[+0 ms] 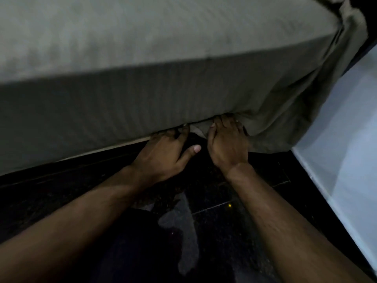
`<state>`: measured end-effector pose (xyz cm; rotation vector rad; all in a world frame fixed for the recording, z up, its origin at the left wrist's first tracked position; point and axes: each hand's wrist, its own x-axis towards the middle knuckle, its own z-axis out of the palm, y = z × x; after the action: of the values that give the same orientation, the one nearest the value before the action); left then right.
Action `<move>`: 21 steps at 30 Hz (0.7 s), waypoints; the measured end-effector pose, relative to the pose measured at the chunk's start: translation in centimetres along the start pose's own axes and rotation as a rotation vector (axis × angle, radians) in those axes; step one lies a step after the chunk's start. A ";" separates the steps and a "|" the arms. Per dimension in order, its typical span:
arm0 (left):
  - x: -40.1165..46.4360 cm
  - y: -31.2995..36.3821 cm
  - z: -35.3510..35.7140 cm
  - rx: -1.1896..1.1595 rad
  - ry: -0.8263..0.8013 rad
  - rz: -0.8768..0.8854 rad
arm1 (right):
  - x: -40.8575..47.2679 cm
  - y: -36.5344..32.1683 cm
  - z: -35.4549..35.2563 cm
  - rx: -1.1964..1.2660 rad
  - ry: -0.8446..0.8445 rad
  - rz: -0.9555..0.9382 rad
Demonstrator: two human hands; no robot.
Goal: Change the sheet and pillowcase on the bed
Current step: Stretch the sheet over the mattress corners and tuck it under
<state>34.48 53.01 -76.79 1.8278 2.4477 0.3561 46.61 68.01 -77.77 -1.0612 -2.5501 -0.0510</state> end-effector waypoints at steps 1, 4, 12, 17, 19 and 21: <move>-0.2 -0.6 0.0 -0.023 -0.008 0.036 | 0.9 -0.2 -0.4 -0.017 -0.063 0.007; 0.4 -1.2 -0.7 0.021 -0.069 0.105 | 3.9 -0.3 -0.1 -0.073 -0.249 -0.040; 10.6 3.4 1.5 -0.085 -0.026 0.131 | 4.8 6.2 -0.8 0.029 -0.192 -0.249; 10.0 2.9 1.6 -0.120 -0.004 0.209 | 1.1 8.7 -1.0 0.014 0.013 -0.324; 9.8 2.8 1.3 -0.143 -0.025 0.230 | 0.7 10.1 -1.8 0.085 0.001 -0.185; 9.7 3.0 1.2 -0.198 -0.056 0.229 | 0.8 10.2 -1.6 0.094 -0.032 -0.121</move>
<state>34.68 63.18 -76.48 2.0034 2.0865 0.5325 53.67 75.58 -77.15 -0.8787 -2.6153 0.0536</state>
